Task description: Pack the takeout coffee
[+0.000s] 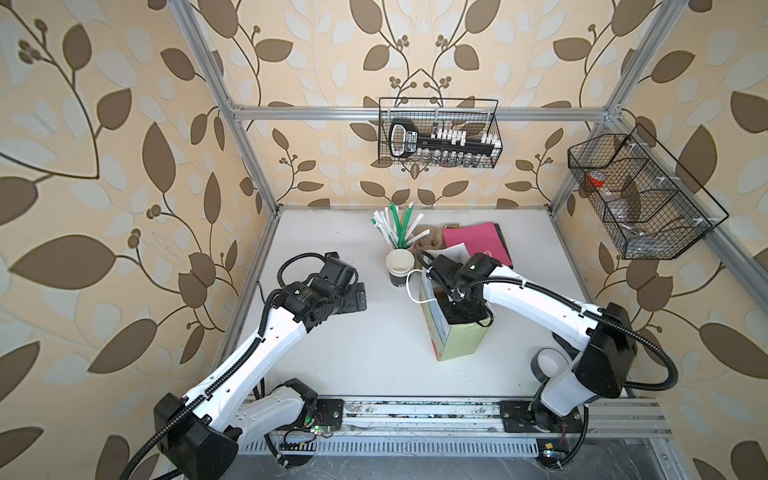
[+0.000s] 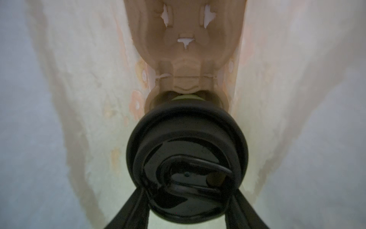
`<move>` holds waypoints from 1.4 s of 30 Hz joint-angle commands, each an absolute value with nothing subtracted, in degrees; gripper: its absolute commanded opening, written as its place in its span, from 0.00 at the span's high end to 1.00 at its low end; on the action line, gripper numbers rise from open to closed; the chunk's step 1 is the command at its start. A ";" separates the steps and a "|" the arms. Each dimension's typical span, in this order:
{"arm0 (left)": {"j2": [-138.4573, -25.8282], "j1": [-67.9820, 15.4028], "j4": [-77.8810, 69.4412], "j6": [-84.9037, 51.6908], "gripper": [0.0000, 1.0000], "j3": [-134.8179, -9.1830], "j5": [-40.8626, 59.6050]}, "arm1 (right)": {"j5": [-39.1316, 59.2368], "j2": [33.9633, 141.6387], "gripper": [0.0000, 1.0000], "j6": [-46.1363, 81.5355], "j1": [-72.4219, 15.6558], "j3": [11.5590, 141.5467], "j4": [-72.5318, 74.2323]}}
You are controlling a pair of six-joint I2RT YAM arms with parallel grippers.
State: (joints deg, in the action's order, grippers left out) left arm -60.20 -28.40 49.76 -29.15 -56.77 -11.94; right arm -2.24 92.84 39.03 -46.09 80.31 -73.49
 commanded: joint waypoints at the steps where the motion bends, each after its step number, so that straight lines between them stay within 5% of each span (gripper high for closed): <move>1: -60.47 -27.86 50.32 -28.56 0.01 -58.01 -11.52 | -3.24 90.84 0.60 40.87 -46.67 82.08 -75.02; 42: -60.47 -27.86 50.19 -28.48 0.01 -57.92 -11.25 | -0.22 94.40 0.60 37.11 -45.53 82.64 -75.75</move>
State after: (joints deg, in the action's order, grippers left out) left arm -60.77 -28.40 49.76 -28.91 -56.77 -11.90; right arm -1.19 93.21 38.30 -45.82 82.89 -75.33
